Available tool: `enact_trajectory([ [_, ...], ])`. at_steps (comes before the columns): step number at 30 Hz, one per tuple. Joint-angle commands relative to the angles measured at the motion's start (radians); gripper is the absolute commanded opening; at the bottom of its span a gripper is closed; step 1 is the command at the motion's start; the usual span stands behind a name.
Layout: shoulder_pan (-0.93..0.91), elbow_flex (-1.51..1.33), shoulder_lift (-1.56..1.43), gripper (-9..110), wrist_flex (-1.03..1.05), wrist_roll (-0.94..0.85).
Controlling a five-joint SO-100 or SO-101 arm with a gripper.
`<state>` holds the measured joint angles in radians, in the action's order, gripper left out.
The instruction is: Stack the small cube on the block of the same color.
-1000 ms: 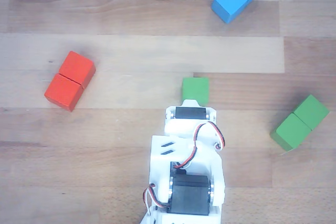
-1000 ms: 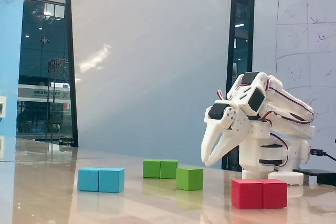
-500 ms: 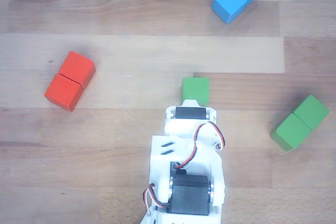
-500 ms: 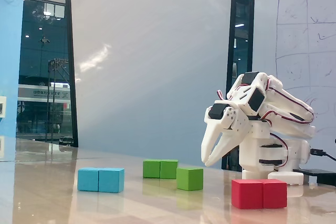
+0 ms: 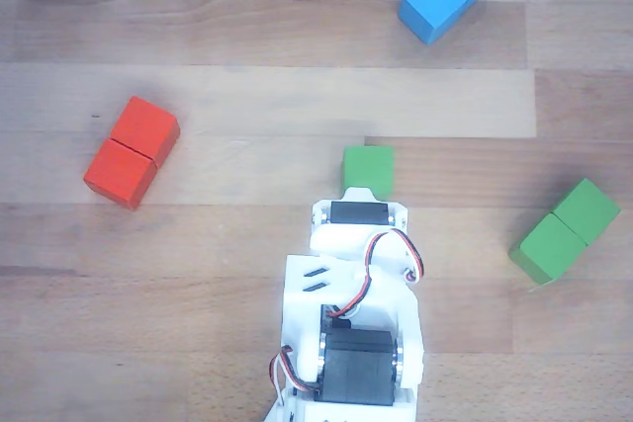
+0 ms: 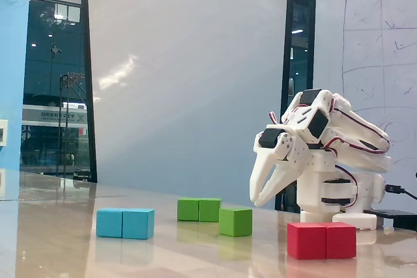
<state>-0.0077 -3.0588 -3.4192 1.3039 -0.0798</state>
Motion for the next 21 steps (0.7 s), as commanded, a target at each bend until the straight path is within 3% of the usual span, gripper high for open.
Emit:
enact_trajectory([
  [1, -0.003, 0.012, -0.031, 0, 0.005, -0.008],
  [21, -0.005, 0.012, -0.031, 0, 0.005, -0.009],
])
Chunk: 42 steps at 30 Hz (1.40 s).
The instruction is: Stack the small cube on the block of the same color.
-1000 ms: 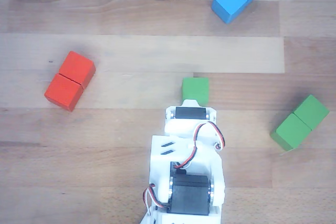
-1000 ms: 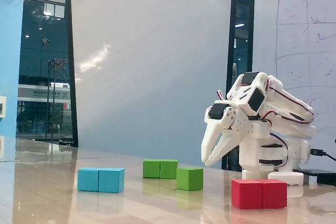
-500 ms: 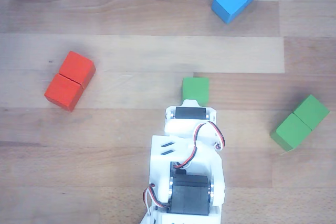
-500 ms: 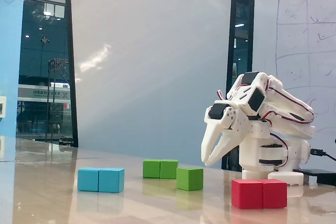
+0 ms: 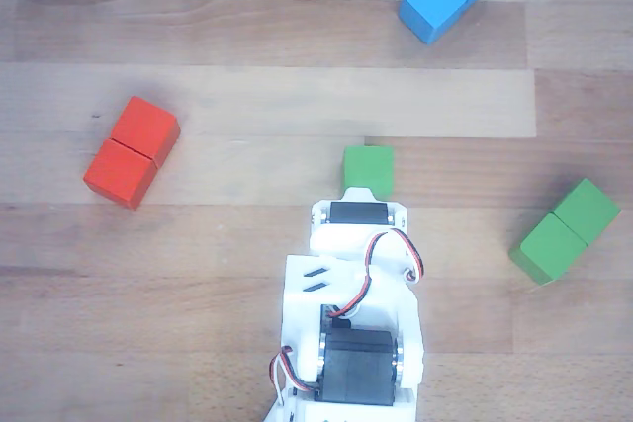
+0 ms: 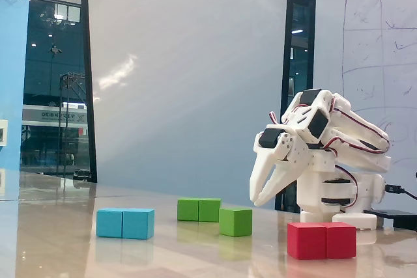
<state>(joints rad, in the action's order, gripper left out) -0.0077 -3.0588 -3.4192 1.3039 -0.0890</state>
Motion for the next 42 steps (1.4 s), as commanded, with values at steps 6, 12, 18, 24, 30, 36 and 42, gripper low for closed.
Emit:
enact_trajectory([
  [6, -0.006, 0.012, -0.029, 0, -0.006, -0.011],
  [12, -0.006, 0.071, 0.028, 0, -0.009, -0.012],
  [18, -0.006, 0.357, 0.364, 0, -0.066, -0.086],
  [24, -0.006, 0.649, 0.781, 0, -0.067, -0.129],
  [30, -0.008, 0.857, 1.111, 0, -0.06, -0.129],
  [36, -0.008, 0.986, 1.299, 0, 0.04, -0.127],
  [42, -0.021, 1.012, 1.401, 0, 0.097, -0.124],
])
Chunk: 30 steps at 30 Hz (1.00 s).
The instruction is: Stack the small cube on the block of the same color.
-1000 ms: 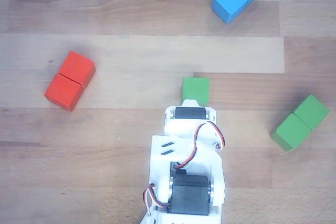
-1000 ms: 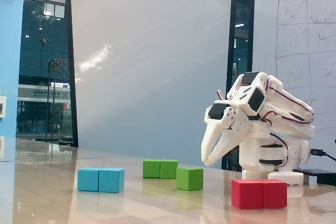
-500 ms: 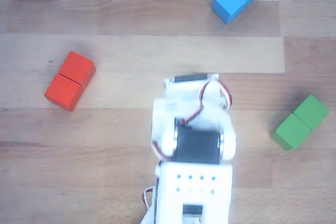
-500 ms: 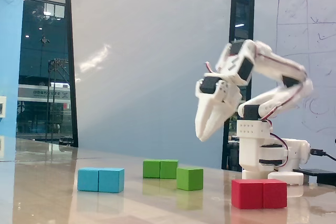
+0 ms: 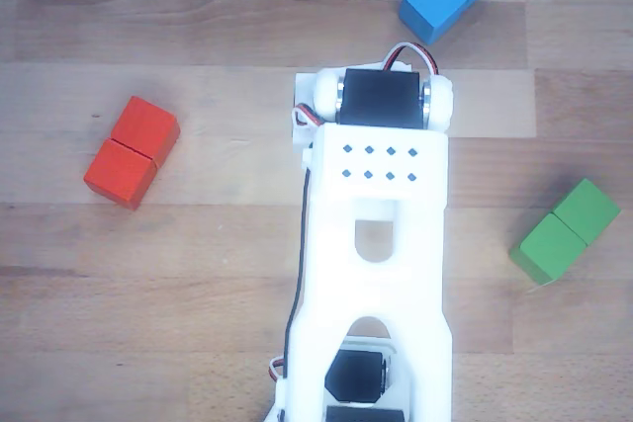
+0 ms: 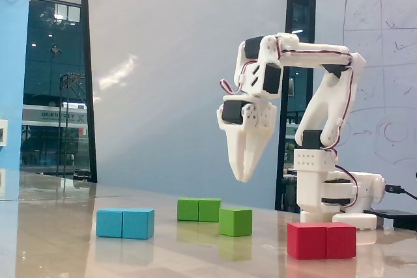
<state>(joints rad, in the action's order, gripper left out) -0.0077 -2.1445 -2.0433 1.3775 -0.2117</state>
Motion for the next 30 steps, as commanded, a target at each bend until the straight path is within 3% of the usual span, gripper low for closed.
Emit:
enact_trajectory([
  [1, -0.032, 0.098, 0.035, 0, 0.023, -0.002],
  [18, -0.074, 0.1, 0.091, 0, -0.048, 0.0],
  [30, -0.071, 0.098, 0.089, 0, -0.048, 0.11],
])
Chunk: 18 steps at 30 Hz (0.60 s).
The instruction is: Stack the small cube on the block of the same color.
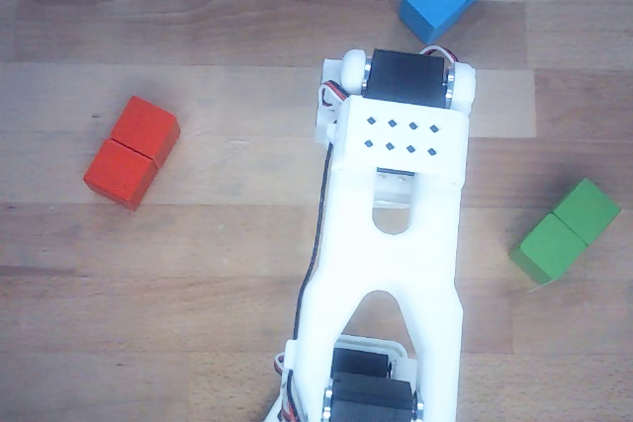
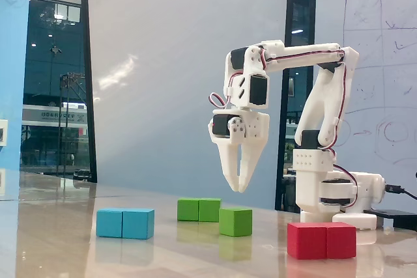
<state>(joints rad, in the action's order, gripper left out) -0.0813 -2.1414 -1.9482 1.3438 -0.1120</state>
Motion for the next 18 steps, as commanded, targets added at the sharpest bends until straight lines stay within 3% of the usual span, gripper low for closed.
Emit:
enact_trajectory([
  [1, 0.003, 0.095, -0.006, 0, -0.014, 0.011],
  [13, 0.003, 0.095, -0.006, 1, -0.012, 0.011],
  [18, 0.003, 0.095, -0.005, 9, -0.011, 0.009],
])
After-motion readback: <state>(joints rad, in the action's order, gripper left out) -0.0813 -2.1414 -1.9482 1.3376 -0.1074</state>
